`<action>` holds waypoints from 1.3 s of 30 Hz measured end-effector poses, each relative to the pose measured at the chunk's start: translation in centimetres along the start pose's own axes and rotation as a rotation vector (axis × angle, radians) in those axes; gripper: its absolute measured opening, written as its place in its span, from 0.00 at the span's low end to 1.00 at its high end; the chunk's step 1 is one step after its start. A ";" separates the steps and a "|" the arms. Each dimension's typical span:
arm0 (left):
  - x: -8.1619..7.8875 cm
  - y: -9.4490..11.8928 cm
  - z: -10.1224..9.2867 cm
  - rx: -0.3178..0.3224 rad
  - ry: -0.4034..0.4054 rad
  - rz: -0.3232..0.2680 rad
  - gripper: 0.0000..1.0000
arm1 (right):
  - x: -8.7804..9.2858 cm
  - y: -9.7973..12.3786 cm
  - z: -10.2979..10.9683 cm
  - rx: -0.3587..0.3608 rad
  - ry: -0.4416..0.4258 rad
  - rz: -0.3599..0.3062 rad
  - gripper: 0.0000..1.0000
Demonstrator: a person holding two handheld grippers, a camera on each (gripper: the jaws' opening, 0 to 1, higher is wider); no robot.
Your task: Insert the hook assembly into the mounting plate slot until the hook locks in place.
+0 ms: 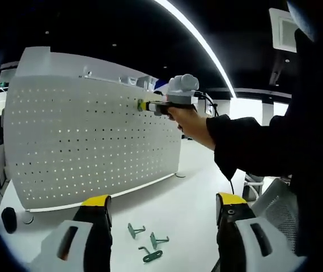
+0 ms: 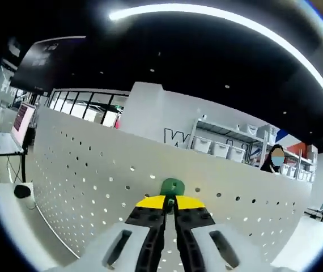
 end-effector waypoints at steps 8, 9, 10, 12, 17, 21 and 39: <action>0.1 0.0 0.1 -0.003 0.001 0.006 0.77 | 1.2 0.4 0.1 -0.034 -0.063 0.023 0.03; 0.1 0.0 0.1 -0.003 0.000 0.007 0.77 | 1.3 0.5 0.1 -0.038 -0.067 0.026 0.04; 0.1 0.0 0.1 -0.003 0.000 0.008 0.77 | 1.4 0.6 0.1 -0.042 -0.075 0.030 0.05; 0.2 0.0 0.1 -0.004 -0.003 0.010 0.77 | 1.5 0.9 0.0 -0.043 -0.081 0.026 0.06; 0.3 0.0 0.0 -0.004 -0.011 0.016 0.76 | 1.8 1.8 -0.2 -0.047 -0.081 0.027 0.08; 0.4 0.0 -0.1 -0.001 -0.018 0.022 0.76 | 2.2 2.5 -0.4 -0.049 -0.084 0.034 0.11; 1.0 -0.4 -0.3 0.012 -0.036 0.066 0.75 | 3.1 6.1 -1.1 -0.060 -0.124 0.039 0.16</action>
Point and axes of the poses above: the point that each gripper's makers call its tool centre point, and the gripper's own axes: y roughly backward along the fingers, z roughly to its left, x roughly out of its underside, the point moved 7 cm from there along y, roughly backward along the fingers, and after that the axes turned 6 degrees about y, right-handed, at the moved point
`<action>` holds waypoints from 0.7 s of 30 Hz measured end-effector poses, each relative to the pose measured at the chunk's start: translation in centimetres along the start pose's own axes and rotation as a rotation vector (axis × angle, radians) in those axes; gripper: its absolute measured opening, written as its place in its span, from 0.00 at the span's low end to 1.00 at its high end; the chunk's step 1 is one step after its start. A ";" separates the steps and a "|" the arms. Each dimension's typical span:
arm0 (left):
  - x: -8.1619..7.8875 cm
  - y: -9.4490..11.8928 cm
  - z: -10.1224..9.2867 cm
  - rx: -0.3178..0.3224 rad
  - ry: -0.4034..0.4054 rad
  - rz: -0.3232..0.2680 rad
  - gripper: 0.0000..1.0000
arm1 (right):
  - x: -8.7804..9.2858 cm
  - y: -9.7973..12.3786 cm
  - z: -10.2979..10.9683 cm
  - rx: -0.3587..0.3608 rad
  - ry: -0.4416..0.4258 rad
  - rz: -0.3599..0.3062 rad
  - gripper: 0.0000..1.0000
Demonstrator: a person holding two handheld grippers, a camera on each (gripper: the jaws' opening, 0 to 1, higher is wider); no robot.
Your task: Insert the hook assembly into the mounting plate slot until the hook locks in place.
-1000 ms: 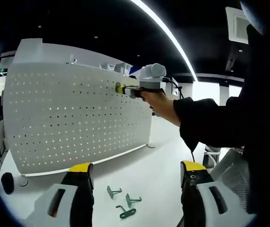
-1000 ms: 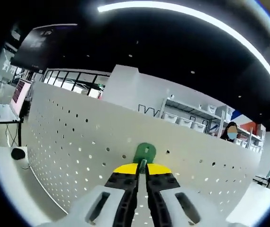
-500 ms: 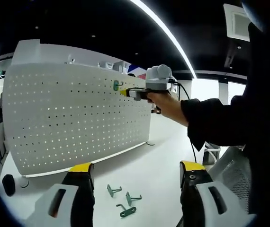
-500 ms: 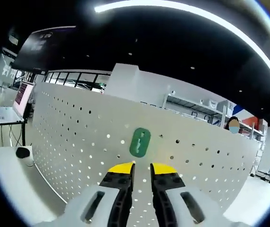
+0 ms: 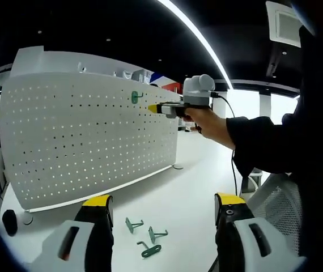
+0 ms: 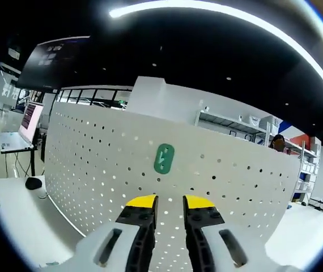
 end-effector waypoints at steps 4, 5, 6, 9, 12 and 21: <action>0.2 -0.1 0.0 0.001 -0.002 0.011 0.75 | 0.0 0.9 -0.3 0.006 -0.003 -0.008 0.16; 0.2 -0.1 0.0 0.001 -0.002 0.012 0.74 | -0.1 1.2 -0.4 0.007 -0.007 -0.010 0.16; 0.2 -0.1 0.0 0.001 -0.003 0.014 0.74 | -0.1 1.3 -0.4 0.007 -0.010 -0.012 0.16; 0.3 -0.2 -0.1 0.002 -0.005 0.020 0.74 | -0.1 1.8 -0.5 0.007 -0.011 -0.016 0.16; 0.5 -0.3 -0.1 0.001 -0.008 0.028 0.74 | -0.3 2.3 -0.6 0.006 -0.008 -0.022 0.16; 0.8 -0.4 -0.2 -0.002 -0.014 0.046 0.74 | -0.2 3.5 -0.5 -0.012 0.002 -0.031 0.16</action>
Point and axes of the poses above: the point that each gripper's makers call its tool centre point, and the gripper's own axes: y roughly backward along the fingers, z roughly to its left, x roughly out of its underside, the point moved 7 cm from there along y, roughly backward along the fingers, and after that the axes turned 6 degrees about y, right-handed, at the moved point
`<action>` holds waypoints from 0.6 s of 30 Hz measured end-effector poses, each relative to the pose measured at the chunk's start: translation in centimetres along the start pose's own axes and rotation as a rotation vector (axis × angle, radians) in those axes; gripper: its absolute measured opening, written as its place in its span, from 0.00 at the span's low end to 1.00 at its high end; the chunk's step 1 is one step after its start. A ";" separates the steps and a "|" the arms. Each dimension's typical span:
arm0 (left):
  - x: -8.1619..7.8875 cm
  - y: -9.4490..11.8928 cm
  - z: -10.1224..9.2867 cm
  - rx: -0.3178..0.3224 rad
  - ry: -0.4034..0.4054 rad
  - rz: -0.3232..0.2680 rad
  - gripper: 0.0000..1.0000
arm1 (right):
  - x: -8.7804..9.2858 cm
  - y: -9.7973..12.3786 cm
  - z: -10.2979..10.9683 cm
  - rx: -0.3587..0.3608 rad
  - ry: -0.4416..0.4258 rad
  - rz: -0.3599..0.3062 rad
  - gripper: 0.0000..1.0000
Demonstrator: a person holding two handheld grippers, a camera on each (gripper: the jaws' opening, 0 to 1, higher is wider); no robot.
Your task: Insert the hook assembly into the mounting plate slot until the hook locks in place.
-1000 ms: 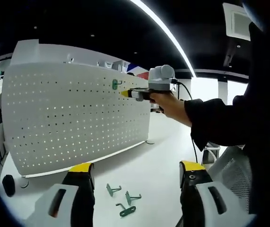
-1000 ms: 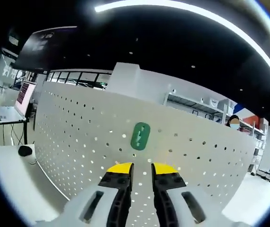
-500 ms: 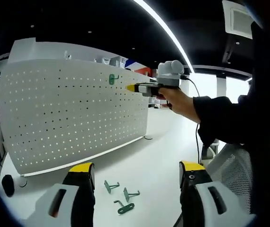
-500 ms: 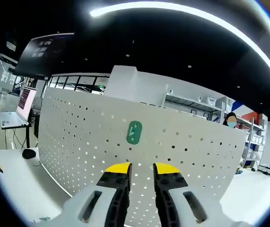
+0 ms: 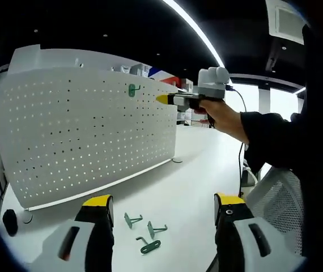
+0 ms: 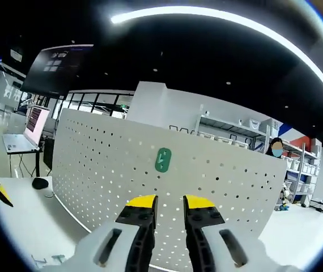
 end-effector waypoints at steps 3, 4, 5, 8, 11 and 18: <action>0.2 -0.1 0.0 -0.006 -0.005 0.010 0.74 | 0.2 0.4 0.0 -0.001 -0.006 0.001 0.16; 0.3 -0.1 0.0 -0.010 -0.006 0.017 0.74 | 0.3 0.5 0.1 -0.003 -0.007 0.002 0.16; 0.4 -0.2 0.0 -0.013 -0.007 0.022 0.74 | 0.3 0.6 0.1 -0.004 -0.007 0.003 0.16; 0.7 -0.4 0.1 -0.029 -0.006 0.043 0.73 | 0.4 0.8 0.1 -0.008 -0.008 0.002 0.16; 1.1 -0.6 0.2 -0.042 -0.003 0.069 0.72 | 0.4 1.2 0.0 -0.010 -0.012 -0.002 0.16; 2.3 -1.4 0.0 -0.044 0.026 0.135 0.72 | 0.5 2.3 -0.4 -0.008 -0.015 -0.006 0.16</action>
Point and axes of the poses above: the point that each gripper's makers call its tool centre point, and the gripper's own axes: y roughly backward along the fingers, z roughly to its left, x roughly out of its underside, the point moved 7 cm from there along y, roughly backward along the fingers, and after that the axes turned 6 degrees about y, right-handed, at the moved point
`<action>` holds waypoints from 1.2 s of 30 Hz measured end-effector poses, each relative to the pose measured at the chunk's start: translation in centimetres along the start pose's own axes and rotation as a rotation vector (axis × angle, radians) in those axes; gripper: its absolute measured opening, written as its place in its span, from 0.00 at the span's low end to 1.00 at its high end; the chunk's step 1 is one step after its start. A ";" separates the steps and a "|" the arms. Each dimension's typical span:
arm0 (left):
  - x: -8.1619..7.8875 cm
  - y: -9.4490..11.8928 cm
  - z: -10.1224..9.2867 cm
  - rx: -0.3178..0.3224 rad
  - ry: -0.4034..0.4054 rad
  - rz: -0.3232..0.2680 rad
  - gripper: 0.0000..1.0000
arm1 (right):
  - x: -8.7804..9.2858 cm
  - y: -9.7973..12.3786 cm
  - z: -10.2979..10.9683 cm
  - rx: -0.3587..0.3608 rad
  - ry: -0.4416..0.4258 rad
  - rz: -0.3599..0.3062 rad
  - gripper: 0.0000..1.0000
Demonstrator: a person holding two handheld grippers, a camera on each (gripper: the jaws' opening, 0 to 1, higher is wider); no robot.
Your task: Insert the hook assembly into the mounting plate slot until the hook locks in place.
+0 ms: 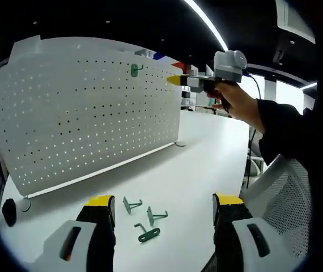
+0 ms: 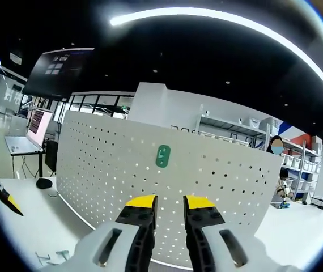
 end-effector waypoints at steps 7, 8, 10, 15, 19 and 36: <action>1.1 -0.5 0.4 -0.027 0.040 0.073 0.69 | 0.3 0.5 0.1 -0.005 -0.005 0.004 0.17; 1.2 -0.6 0.5 -0.030 0.039 0.082 0.68 | 0.3 0.5 0.1 -0.006 -0.006 0.004 0.17; 1.3 -0.8 0.7 -0.040 0.041 0.102 0.65 | 0.3 0.6 0.1 -0.005 -0.008 0.001 0.17; 1.8 -1.5 1.1 -0.051 0.070 0.143 0.63 | 0.2 0.9 0.0 -0.006 -0.010 -0.005 0.17; 2.3 -1.7 1.1 -0.044 0.097 0.166 0.58 | 0.3 1.2 -0.2 -0.003 -0.011 -0.004 0.17; 5.8 -2.6 0.9 0.010 0.303 0.349 0.57 | 0.6 1.1 -0.1 -0.011 -0.013 -0.013 0.17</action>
Point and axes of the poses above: the point that each gripper's makers call its tool centre point, and the gripper's own axes: y roughly backward along the fingers, z roughly to its left, x roughly out of its underside, the point moved 7 cm from there along y, roughly backward along the fingers, and after that the axes turned 6 degrees about y, right-handed, at the moved point
